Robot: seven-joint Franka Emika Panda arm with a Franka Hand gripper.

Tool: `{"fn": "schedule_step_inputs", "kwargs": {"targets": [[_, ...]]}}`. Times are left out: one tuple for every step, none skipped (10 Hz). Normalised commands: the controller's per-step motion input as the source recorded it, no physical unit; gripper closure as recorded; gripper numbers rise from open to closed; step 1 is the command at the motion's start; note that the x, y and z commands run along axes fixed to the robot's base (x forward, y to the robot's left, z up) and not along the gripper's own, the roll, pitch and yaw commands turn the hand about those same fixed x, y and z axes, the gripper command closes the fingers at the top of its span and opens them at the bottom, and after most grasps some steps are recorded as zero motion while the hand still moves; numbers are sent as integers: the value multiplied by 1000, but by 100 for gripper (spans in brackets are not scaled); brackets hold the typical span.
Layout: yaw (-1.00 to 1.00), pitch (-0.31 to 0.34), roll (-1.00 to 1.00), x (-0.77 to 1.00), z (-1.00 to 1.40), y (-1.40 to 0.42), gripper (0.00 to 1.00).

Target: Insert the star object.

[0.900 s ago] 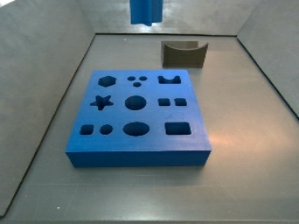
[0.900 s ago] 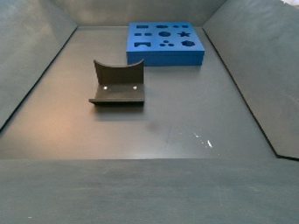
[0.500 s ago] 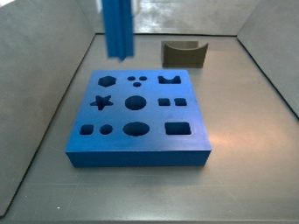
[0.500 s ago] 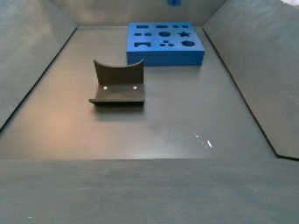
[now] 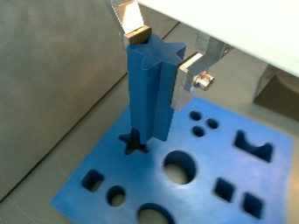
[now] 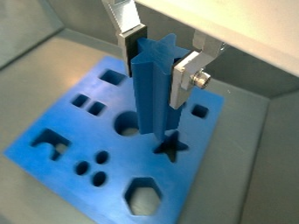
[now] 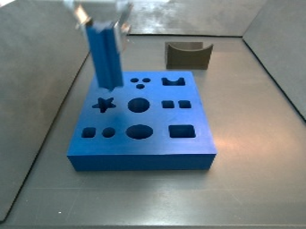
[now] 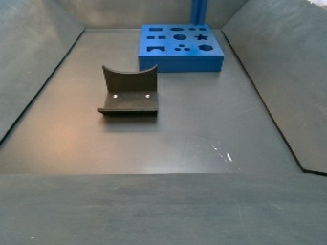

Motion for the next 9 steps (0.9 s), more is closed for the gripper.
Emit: {"fn": "schedule_step_inputs", "kwargs": {"targets": [[-249, -89, 366, -269, -514, -206, 100], [-251, -3, 294, -146, -437, -103, 100], [-174, 0, 151, -17, -397, 0, 100], [-17, 0, 77, 0, -366, 26, 100], [0, -30, 13, 0, -354, 29, 100], [0, -43, 0, 0, -317, 0, 100], [0, -43, 0, 0, -334, 0, 100], [0, -26, 0, 329, -486, 0, 100], [0, -3, 0, 423, -509, 0, 100]]}}
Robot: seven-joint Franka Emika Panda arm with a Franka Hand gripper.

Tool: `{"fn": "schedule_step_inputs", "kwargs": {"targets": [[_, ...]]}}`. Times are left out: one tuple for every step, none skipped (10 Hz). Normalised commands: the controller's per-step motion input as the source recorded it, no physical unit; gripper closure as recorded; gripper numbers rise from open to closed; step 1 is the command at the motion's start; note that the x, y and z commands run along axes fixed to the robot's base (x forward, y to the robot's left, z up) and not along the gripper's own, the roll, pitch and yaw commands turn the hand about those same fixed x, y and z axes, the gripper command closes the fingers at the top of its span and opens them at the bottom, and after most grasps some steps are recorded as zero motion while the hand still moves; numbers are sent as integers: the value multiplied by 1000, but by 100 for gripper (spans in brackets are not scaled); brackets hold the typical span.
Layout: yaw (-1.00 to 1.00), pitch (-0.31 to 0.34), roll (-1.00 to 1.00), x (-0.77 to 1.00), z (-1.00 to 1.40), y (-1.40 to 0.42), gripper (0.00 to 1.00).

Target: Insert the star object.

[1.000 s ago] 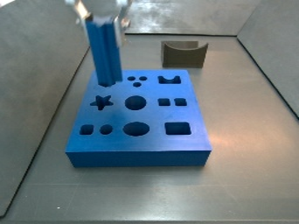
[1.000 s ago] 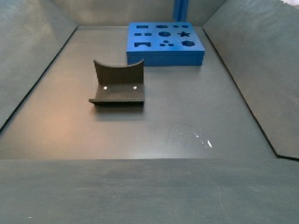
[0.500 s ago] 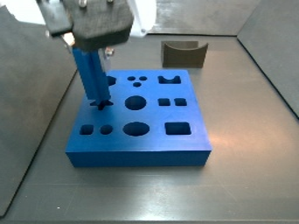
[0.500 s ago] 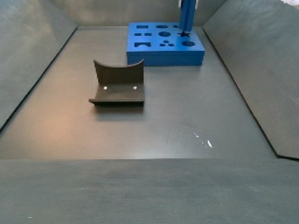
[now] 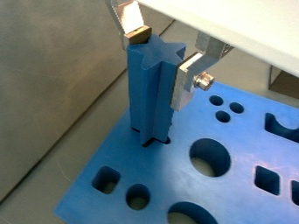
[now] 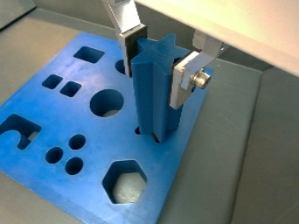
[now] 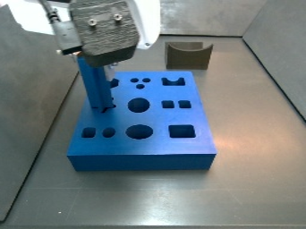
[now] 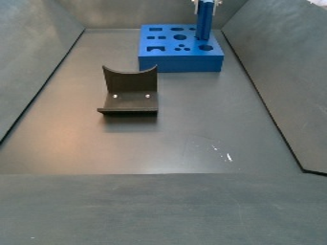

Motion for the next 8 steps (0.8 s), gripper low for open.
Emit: {"fn": "schedule_step_inputs", "kwargs": {"targets": [[9, -26, 16, 171, -431, 0, 100], [57, -70, 46, 0, -429, 29, 100], [23, -169, 37, 0, -589, 0, 100], [0, -254, 34, 0, -714, 0, 100], [0, -260, 50, 0, -694, 0, 100], [0, -269, 39, 0, -671, 0, 100], [0, -257, 54, -23, -700, 29, 100], [29, -236, 127, -43, -706, 34, 100]]}}
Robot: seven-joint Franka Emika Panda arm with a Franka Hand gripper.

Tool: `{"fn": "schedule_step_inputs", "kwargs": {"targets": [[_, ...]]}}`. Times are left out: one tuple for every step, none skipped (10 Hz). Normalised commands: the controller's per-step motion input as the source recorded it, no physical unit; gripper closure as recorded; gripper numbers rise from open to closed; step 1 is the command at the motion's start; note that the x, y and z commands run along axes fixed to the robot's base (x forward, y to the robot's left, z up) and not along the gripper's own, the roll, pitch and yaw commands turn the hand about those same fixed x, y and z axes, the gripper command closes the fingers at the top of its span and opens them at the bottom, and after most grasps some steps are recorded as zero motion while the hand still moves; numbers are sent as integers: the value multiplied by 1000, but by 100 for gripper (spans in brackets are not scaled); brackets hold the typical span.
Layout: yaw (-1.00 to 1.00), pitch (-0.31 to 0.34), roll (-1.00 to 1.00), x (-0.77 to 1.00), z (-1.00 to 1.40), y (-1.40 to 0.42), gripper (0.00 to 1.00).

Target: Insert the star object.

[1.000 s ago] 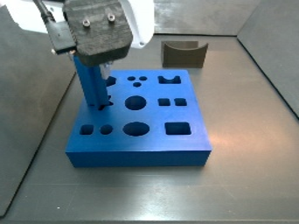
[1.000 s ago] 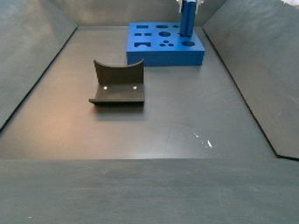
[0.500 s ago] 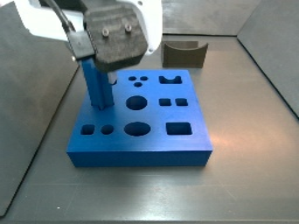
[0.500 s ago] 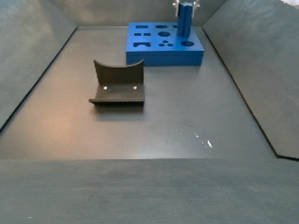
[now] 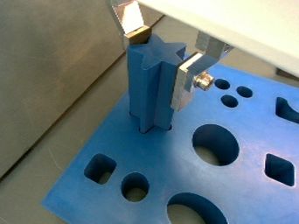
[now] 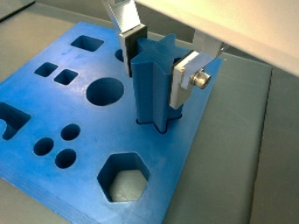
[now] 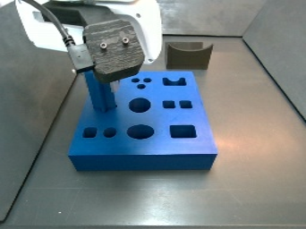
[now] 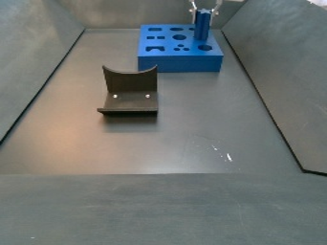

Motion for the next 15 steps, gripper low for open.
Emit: {"fn": "schedule_step_inputs", "kwargs": {"targets": [[20, -197, 176, -26, -709, 17, 100], [0, -136, 200, 0, -809, 0, 100], [0, -67, 203, 0, -951, -9, 100], [0, -71, 200, 0, -949, -9, 100], [0, -77, 186, 0, -980, -23, 100], [0, -70, 163, 0, -1000, -51, 100], [0, -51, 143, 0, -1000, -157, 100], [0, -39, 119, 0, -1000, -177, 100], [0, -27, 110, 0, -1000, -189, 100], [0, -20, 89, 0, -1000, -229, 100], [0, -14, 71, 0, -1000, -260, 100], [0, -11, 63, 0, -1000, -283, 100], [0, -14, 56, 0, -1000, -249, 100], [0, -4, 19, 397, -1000, -54, 100], [0, 0, 53, 429, -1000, 0, 100]]}}
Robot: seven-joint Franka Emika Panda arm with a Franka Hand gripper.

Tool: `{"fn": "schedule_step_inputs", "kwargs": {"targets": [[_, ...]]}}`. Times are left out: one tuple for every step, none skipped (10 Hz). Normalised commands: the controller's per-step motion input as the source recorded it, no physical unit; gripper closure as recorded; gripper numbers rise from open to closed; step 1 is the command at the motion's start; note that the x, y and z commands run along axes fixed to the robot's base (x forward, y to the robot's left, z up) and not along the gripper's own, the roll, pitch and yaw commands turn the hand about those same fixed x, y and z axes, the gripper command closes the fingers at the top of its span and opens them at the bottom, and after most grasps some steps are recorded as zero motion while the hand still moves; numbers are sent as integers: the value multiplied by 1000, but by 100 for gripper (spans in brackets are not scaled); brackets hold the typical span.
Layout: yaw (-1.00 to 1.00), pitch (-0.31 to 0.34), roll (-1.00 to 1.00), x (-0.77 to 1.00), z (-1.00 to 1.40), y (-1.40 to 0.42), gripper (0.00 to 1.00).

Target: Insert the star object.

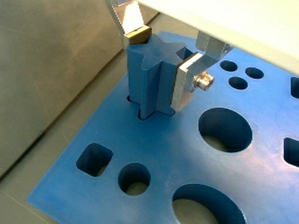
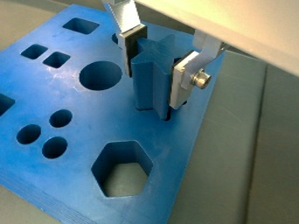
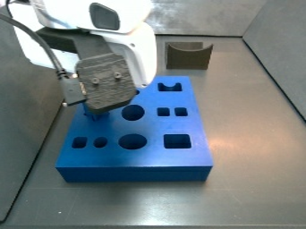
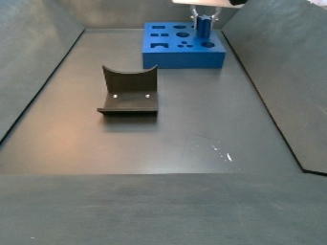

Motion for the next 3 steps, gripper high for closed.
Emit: {"fn": "schedule_step_inputs", "kwargs": {"targets": [[0, -117, 80, 114, -957, 0, 100], [0, -304, 0, 0, -626, 0, 100], [-11, -221, -83, 0, -300, 71, 100]]}}
